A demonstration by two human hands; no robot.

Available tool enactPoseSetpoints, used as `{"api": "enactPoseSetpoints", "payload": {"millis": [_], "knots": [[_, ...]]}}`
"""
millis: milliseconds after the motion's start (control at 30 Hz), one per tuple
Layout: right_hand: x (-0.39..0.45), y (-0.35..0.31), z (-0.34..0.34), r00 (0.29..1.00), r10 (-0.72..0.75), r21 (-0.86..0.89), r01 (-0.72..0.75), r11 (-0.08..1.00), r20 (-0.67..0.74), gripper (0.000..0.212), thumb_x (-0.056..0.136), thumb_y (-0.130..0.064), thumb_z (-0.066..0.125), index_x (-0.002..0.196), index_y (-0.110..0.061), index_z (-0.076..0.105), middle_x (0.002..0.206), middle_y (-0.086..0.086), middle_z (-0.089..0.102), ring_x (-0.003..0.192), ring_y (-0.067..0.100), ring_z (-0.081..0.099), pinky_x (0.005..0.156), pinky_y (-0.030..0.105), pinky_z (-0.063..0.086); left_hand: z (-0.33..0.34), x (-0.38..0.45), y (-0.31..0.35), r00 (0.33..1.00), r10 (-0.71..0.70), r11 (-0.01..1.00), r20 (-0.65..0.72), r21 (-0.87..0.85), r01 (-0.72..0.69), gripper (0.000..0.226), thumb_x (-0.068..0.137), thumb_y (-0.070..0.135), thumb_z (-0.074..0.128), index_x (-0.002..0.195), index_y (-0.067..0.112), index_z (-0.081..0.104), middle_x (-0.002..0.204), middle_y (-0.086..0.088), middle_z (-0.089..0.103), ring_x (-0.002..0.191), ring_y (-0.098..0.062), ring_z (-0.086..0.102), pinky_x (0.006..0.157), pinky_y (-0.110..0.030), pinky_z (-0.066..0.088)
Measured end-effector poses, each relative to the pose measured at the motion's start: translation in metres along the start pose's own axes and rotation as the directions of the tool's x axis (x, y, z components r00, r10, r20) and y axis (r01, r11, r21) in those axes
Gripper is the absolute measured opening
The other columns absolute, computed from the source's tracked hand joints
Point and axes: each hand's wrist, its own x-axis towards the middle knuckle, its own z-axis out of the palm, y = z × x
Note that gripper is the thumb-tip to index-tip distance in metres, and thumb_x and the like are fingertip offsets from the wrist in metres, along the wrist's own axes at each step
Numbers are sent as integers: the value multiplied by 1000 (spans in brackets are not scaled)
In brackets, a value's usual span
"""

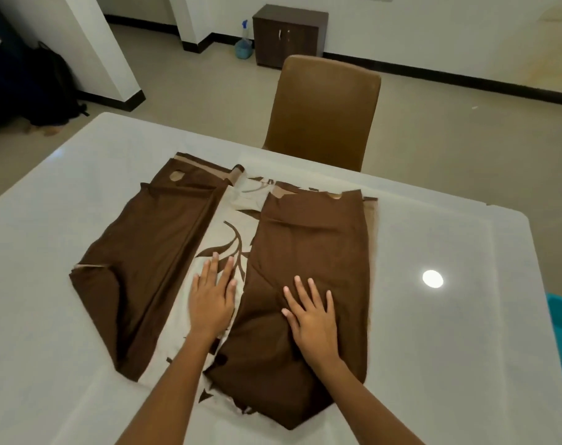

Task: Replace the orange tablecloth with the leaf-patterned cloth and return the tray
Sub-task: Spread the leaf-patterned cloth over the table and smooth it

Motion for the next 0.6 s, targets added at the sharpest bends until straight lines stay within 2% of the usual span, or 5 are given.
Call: {"api": "enactPoseSetpoints", "payload": {"millis": [67, 133, 333, 467, 600], "knots": [[13, -11, 5, 997, -64, 47, 66, 997, -47, 43, 96, -40, 31, 122, -25, 62, 132, -3, 57, 127, 24, 48, 111, 45, 25, -4, 8, -15, 1000, -3, 1000, -5, 10, 3, 55, 96, 46, 13, 148, 31, 25, 156, -4, 20, 145, -21, 14, 113, -43, 18], [16, -5, 7, 991, -88, 98, 99, 990, -105, 47, 100, -39, 25, 119, -21, 65, 125, -4, 62, 124, 22, 52, 112, 41, 20, -5, 14, -23, 1000, -3, 1000, -5, 22, 3, 56, 96, 47, 13, 148, 31, 24, 157, -2, 19, 145, -20, 12, 113, -42, 17], [-36, 105, -39, 952, -122, 45, 140, 989, -279, 41, 103, -28, 28, 128, -13, 56, 132, 0, 55, 125, 22, 51, 115, 39, 24, -17, 35, -65, 1000, -5, 1000, 17, 14, 5, 56, 96, 47, 12, 150, 30, 16, 158, -2, 12, 145, -19, 9, 114, -43, 14], [-82, 138, -67, 975, 65, 108, -43, 993, -214, 45, 101, -38, 25, 137, -20, 45, 137, -1, 49, 126, 24, 49, 117, 34, 16, -23, 48, -93, 999, -3, 994, 39, 112, -1, 56, 98, 42, 17, 149, 21, 19, 157, -10, 16, 144, -25, 13, 114, -47, 19], [-91, 109, -62, 964, 234, 295, -187, 937, -130, 51, 100, -49, 17, 148, -34, 14, 153, -4, 24, 142, 8, 19, 115, 34, 16, -24, 39, -49, 984, -176, 978, -32, 104, 178, 54, 99, 28, 38, 147, 7, 27, 154, -21, 18, 143, -35, 16, 112, -54, 20]]}}
